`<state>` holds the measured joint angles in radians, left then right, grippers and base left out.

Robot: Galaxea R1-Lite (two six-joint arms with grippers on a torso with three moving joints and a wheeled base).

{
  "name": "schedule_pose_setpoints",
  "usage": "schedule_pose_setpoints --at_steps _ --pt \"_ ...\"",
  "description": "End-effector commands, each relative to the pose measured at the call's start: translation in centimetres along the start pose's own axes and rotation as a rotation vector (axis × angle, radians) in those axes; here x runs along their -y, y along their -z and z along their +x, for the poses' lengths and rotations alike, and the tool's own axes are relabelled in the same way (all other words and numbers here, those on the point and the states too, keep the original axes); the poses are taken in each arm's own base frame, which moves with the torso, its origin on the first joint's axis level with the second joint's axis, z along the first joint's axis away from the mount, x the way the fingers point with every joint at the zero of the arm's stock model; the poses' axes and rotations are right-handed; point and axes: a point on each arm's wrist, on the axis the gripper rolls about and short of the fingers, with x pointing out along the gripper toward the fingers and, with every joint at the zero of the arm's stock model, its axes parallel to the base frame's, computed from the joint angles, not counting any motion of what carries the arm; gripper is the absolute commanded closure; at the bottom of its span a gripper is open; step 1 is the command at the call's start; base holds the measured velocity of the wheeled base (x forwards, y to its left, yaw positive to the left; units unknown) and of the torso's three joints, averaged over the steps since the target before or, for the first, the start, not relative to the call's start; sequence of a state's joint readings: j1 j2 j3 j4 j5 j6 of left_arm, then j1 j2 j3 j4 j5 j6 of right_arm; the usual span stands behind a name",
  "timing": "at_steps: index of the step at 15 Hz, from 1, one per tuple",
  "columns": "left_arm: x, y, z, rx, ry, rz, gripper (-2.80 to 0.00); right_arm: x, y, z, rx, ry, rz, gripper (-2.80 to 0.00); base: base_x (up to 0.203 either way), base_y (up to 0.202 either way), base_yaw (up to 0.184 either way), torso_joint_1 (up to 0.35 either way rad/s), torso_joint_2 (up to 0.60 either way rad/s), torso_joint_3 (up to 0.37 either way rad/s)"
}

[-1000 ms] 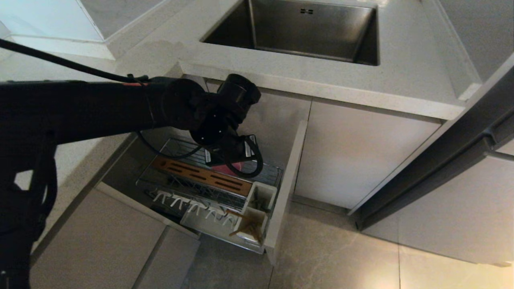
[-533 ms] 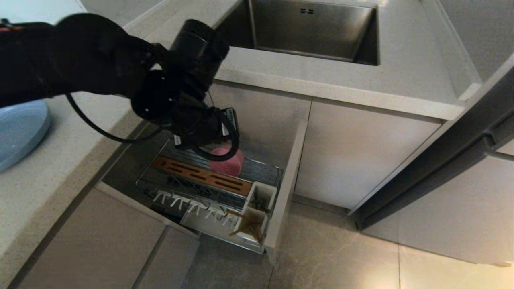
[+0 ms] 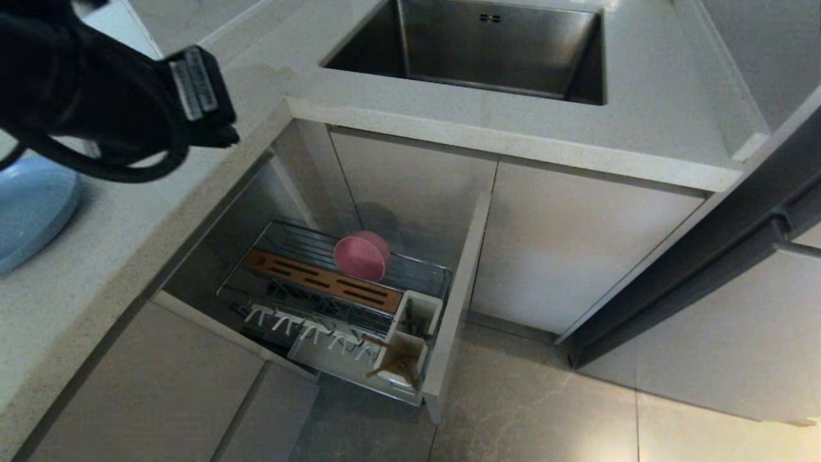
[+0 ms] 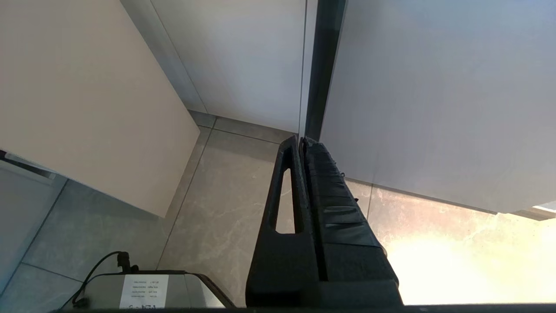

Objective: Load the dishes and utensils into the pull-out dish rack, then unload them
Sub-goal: Pick up the plate and place it in the cupboard

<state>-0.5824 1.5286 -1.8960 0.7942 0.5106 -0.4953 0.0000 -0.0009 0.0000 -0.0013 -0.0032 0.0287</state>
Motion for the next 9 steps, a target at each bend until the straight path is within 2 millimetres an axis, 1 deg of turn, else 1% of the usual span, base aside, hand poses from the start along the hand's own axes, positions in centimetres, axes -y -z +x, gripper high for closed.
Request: schedule_pose_setpoints --at_steps 1,3,5,7,9 --pt "-3.4 -2.2 -3.3 0.138 -0.052 -0.054 0.00 0.0 0.0 0.0 0.001 0.000 0.000 0.00 0.000 0.000 0.000 0.000 0.00 0.000" --pt "-5.3 -3.6 -4.0 0.232 -0.127 -0.076 0.00 0.0 0.0 0.0 0.001 0.000 0.000 0.00 0.000 0.000 0.000 0.000 0.00 0.000" --pt "-7.3 -5.0 -4.2 0.334 -0.230 -0.108 0.00 0.0 0.0 0.0 0.001 0.000 0.000 0.00 0.000 0.000 0.000 0.000 0.00 0.000" --pt "-9.1 -6.2 -4.1 0.425 -0.319 -0.146 0.00 0.0 0.0 0.0 0.001 0.000 0.000 0.00 0.000 0.000 0.000 0.000 0.00 0.000" --pt "-10.4 -7.0 -3.6 0.486 -0.360 -0.169 0.00 0.0 0.0 0.0 0.001 0.000 0.000 0.00 0.000 0.000 0.000 0.000 0.00 0.000"
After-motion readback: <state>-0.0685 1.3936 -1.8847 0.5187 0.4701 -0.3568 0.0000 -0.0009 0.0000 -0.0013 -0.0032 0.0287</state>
